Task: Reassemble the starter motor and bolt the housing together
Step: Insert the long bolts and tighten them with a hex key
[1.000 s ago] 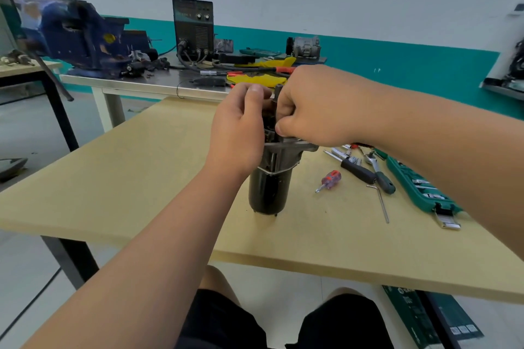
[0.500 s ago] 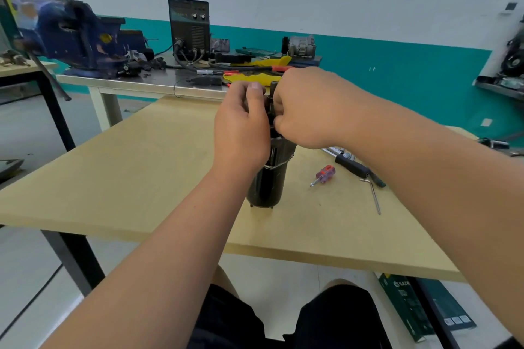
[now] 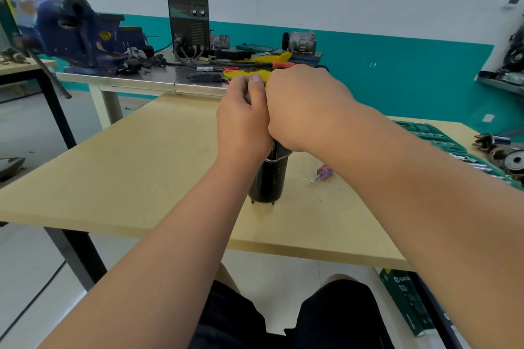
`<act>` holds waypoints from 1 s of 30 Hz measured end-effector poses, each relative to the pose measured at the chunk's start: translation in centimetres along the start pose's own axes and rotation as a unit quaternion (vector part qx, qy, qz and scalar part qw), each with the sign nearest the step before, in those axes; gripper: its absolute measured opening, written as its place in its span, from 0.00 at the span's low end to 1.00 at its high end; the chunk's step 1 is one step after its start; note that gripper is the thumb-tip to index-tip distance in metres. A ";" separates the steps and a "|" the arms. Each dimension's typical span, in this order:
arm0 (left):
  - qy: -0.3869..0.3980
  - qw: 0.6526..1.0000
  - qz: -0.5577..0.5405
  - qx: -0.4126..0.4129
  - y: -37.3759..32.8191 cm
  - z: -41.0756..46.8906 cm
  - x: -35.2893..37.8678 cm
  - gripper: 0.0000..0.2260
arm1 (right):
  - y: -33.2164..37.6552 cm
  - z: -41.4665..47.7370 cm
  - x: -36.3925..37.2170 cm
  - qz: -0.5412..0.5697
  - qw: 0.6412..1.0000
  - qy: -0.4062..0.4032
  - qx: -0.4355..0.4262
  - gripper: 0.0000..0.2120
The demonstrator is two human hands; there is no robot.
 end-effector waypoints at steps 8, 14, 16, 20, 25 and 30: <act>0.046 0.999 0.019 0.020 0.3 -0.1 0.1 0.06 | -2.7 0.1 1.1 0.068 0.995 0.030 -0.067 0.06; 0.138 0.990 0.025 -0.030 0.9 1.4 0.6 0.10 | -10.8 1.5 2.2 0.322 0.934 -0.150 0.041 0.09; 0.171 0.984 0.049 -0.019 0.7 1.7 0.6 0.07 | -14.0 1.1 8.6 0.273 0.949 0.008 0.157 0.11; 0.198 0.973 0.115 0.015 -0.5 2.7 1.0 0.09 | -15.6 -0.2 18.1 0.345 0.890 0.116 0.276 0.10; 0.202 0.971 0.124 0.040 -1.0 3.0 1.1 0.12 | -14.4 1.3 21.3 0.515 0.772 0.066 0.367 0.07; 0.229 0.966 0.091 0.082 -1.0 2.7 -0.5 0.10 | -12.1 1.7 20.2 0.420 0.854 0.065 0.301 0.15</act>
Point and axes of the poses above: each hand's wrist, its own z-axis towards the middle knuckle, its own x-axis out of the palm, y = z × x, the point moved 6 cm from there along z, towards the middle knuckle, and after that the axes turned 1 degree about -y, right-handed, at the moved point
